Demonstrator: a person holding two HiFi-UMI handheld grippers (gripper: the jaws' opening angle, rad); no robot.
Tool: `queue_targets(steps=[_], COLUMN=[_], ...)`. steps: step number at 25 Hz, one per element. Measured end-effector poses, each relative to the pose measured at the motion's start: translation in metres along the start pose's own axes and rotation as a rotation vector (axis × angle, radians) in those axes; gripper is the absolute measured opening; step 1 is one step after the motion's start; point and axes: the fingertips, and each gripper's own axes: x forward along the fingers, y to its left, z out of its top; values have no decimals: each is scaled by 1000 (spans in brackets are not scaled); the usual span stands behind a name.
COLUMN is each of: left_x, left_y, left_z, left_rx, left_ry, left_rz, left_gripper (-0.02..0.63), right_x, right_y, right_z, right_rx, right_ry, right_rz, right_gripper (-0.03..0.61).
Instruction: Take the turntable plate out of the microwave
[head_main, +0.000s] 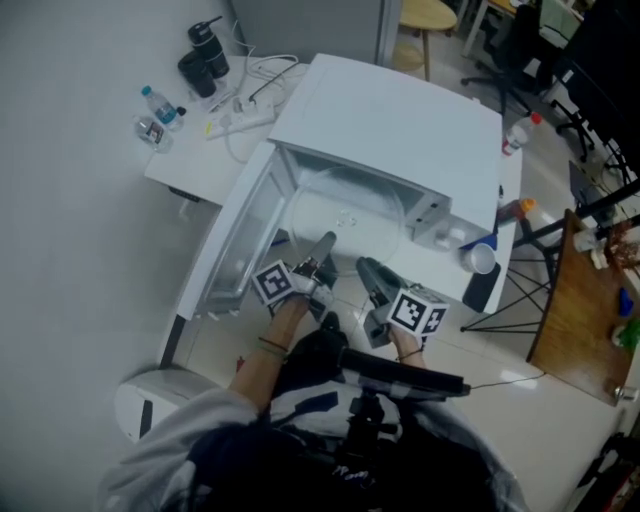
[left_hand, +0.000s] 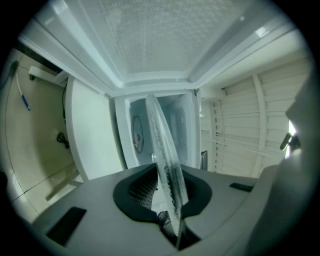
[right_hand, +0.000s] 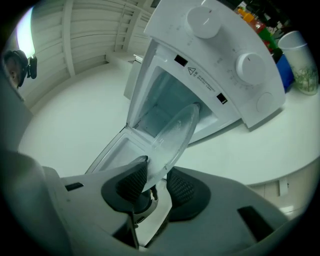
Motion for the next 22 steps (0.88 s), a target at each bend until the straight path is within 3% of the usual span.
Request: queue_targets(steps=[10, 22], left_x=[-36, -96], left_y=[-33, -76], left_z=[-59, -157], left_rx=[28, 52], left_ry=[-60, -137], left_rz=[-11, -35], left_gripper=[31, 29], right_x=[-66, -175], right_y=[12, 30], right_z=[-24, -68], right_rx=[-40, -105], right_ry=[33, 47], right_rz=[53, 117], right_gripper=[133, 133])
